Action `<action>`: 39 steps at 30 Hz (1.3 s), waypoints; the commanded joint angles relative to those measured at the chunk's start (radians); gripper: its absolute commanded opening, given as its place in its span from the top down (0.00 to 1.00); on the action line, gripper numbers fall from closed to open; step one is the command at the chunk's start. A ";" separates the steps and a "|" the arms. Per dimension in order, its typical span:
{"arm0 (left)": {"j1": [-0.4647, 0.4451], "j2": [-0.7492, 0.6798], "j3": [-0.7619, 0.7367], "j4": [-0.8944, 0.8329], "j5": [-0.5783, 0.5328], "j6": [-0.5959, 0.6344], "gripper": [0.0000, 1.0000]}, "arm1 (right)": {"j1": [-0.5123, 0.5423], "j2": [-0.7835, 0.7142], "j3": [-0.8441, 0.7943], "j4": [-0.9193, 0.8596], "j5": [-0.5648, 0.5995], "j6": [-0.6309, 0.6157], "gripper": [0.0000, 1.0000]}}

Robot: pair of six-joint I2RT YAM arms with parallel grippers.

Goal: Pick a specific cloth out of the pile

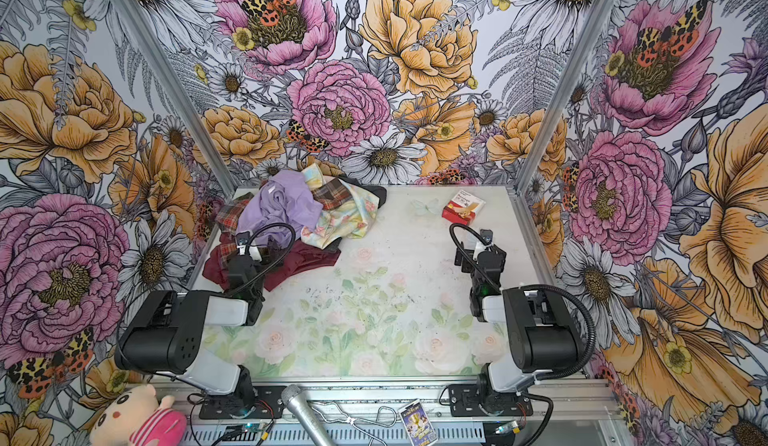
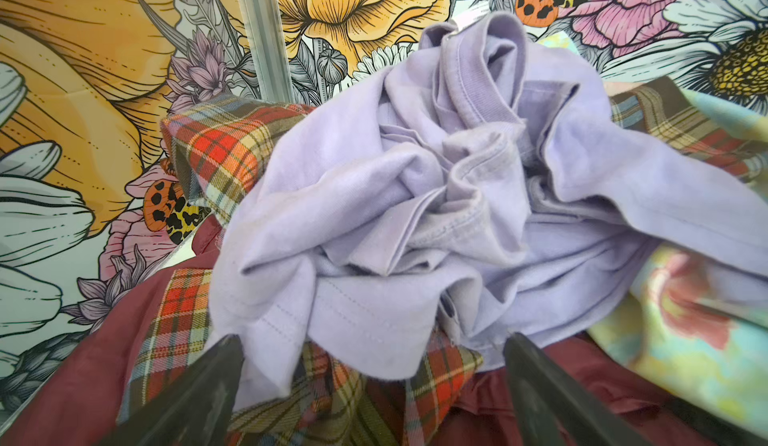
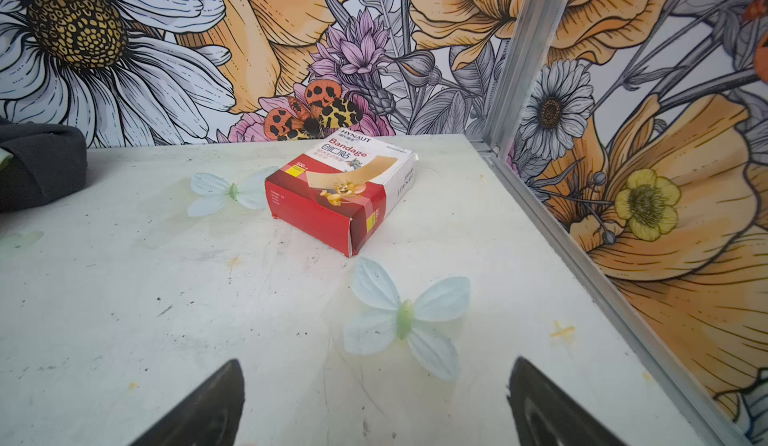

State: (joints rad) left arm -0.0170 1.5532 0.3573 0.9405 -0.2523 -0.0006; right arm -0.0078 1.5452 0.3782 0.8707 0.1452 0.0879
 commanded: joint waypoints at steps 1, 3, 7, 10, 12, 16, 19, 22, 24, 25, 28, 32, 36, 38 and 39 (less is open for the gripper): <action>0.005 -0.004 0.014 0.011 0.030 -0.006 0.01 | -0.003 -0.008 0.008 0.012 -0.002 0.001 0.00; 0.005 -0.004 0.013 0.012 0.028 -0.006 0.01 | -0.002 -0.008 0.008 0.012 -0.001 0.002 0.00; -0.001 -0.004 0.014 0.007 0.030 0.001 0.01 | -0.003 -0.008 0.008 0.013 -0.001 0.002 0.01; 0.000 -0.004 0.016 0.007 0.032 0.000 0.01 | -0.003 -0.008 0.008 0.012 -0.002 0.002 0.00; 0.002 -0.004 0.016 0.006 0.033 0.000 0.01 | -0.002 -0.008 0.008 0.013 -0.002 0.002 0.00; 0.009 -0.004 0.013 0.009 0.036 -0.007 0.01 | -0.001 -0.007 0.010 0.007 -0.008 -0.003 0.00; 0.006 -0.004 0.006 0.023 0.007 -0.016 0.01 | -0.003 -0.007 0.011 0.007 -0.009 -0.001 0.01; 0.007 -0.005 0.007 0.020 0.006 -0.018 0.01 | -0.005 -0.007 0.012 0.005 -0.012 0.002 0.01; 0.009 -0.005 0.009 0.014 0.010 -0.019 0.01 | -0.006 -0.007 0.012 0.006 -0.012 0.003 0.01; 0.009 -0.005 0.010 0.014 0.010 -0.019 0.01 | -0.005 -0.007 0.011 0.004 -0.012 0.003 0.01; 0.007 -0.004 0.010 0.015 0.004 -0.018 0.01 | -0.006 -0.007 0.014 0.003 -0.012 0.002 0.01; 0.000 -0.004 0.012 0.014 -0.002 -0.016 0.01 | -0.011 -0.005 0.015 0.001 -0.020 0.004 0.01; -0.003 -0.004 0.011 0.014 -0.009 -0.016 0.01 | -0.011 -0.006 0.016 0.000 -0.020 0.002 0.01; -0.015 -0.002 0.013 0.013 -0.025 -0.005 0.01 | -0.010 -0.007 0.014 0.001 -0.020 0.003 0.01; -0.017 -0.003 0.015 0.010 -0.014 0.000 0.01 | -0.011 -0.007 0.013 0.002 -0.020 0.002 0.00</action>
State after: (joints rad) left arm -0.0223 1.5532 0.3573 0.9401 -0.2497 -0.0006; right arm -0.0082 1.5452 0.3782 0.8703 0.1345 0.0875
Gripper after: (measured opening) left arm 0.988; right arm 0.995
